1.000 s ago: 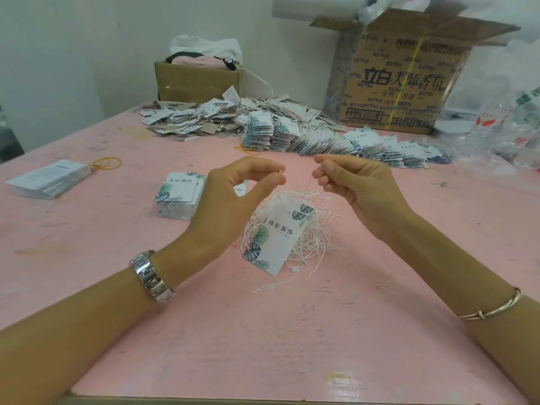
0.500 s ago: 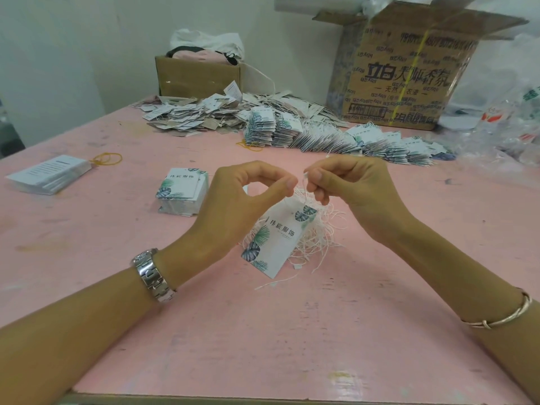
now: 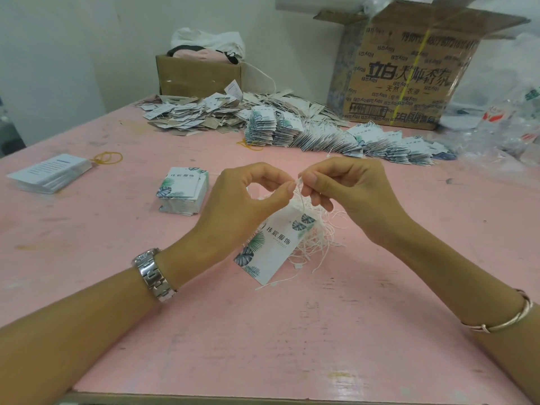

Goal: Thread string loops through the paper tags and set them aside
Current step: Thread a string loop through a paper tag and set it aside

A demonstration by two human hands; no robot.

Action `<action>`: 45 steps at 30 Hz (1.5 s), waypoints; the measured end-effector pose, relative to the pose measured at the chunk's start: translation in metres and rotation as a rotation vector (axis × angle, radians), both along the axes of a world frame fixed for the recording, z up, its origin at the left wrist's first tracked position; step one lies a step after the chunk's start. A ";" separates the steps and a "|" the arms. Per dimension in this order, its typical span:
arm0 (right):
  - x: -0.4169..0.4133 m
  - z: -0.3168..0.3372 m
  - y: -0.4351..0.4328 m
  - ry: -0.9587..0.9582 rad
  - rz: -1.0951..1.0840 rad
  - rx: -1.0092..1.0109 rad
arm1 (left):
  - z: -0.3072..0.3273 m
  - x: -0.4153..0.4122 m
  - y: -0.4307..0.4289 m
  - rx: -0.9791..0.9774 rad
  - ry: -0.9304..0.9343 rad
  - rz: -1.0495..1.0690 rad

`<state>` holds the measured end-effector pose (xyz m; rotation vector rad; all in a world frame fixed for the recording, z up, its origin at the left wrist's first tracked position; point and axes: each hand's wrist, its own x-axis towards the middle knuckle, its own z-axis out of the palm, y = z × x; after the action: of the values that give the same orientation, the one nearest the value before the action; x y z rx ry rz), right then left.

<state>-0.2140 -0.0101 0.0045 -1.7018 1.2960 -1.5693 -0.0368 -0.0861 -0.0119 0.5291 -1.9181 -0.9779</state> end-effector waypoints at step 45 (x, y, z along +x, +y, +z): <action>0.011 -0.008 0.001 -0.108 0.024 0.022 | -0.001 -0.001 0.003 -0.228 -0.037 0.005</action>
<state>-0.2033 -0.0092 -0.0030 -1.5907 1.2301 -1.6043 -0.0373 -0.0831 -0.0125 0.4211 -2.0285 -0.7384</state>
